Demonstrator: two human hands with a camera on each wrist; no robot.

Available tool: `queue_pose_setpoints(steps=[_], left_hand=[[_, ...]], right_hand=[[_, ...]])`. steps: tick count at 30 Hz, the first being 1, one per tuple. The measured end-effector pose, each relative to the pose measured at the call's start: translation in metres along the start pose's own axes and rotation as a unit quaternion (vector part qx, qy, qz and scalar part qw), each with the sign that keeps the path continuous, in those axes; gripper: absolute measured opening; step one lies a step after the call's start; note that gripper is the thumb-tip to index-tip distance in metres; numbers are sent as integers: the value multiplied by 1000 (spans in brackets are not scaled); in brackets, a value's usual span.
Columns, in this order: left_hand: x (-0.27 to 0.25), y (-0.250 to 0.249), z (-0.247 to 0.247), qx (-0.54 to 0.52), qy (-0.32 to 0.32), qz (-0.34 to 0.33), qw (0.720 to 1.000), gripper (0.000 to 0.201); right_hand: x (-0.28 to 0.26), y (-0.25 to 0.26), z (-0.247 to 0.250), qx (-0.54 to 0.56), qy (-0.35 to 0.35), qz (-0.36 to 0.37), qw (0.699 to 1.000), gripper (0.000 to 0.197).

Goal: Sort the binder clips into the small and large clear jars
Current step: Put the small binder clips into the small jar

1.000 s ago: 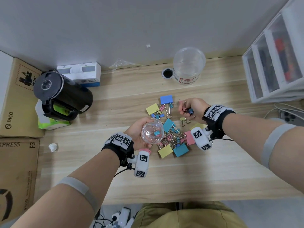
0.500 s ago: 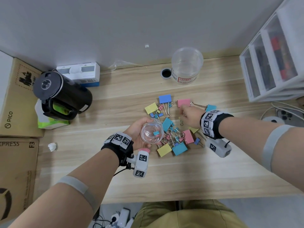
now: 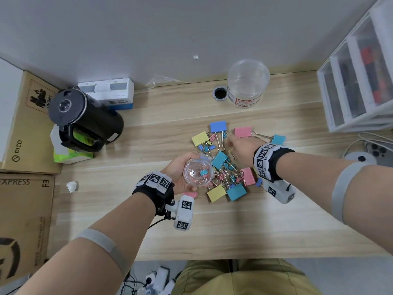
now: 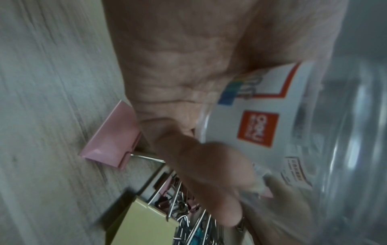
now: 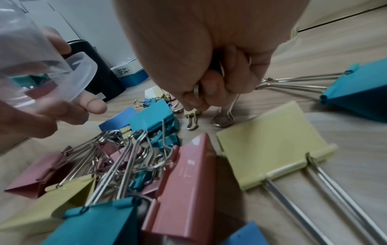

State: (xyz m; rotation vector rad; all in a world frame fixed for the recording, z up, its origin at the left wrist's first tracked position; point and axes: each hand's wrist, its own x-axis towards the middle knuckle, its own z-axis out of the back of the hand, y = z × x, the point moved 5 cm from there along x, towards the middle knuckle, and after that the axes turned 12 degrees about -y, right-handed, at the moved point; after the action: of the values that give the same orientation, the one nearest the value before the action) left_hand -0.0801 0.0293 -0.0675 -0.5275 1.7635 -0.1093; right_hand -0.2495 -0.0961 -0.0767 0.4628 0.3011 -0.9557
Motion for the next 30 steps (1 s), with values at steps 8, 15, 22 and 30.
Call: queue_pose_setpoints(steps=[8, 15, 22, 30], left_hand=[[0, 0, 2, -5, 1, -2, 1000, 47], [4, 1, 7, -13, -8, -2, 1000, 49], [2, -7, 5, -54, -29, -5, 998, 45], [3, -23, -1, -71, -104, 4, 992, 43]], right_hand=[[4, -3, -8, 31, -14, -66, 997, 49], [10, 2, -17, 28, -24, -69, 997, 33], [14, 8, -3, 320, -2, -98, 942, 25], [2, 73, 49, 459, 166, -12, 872, 23]])
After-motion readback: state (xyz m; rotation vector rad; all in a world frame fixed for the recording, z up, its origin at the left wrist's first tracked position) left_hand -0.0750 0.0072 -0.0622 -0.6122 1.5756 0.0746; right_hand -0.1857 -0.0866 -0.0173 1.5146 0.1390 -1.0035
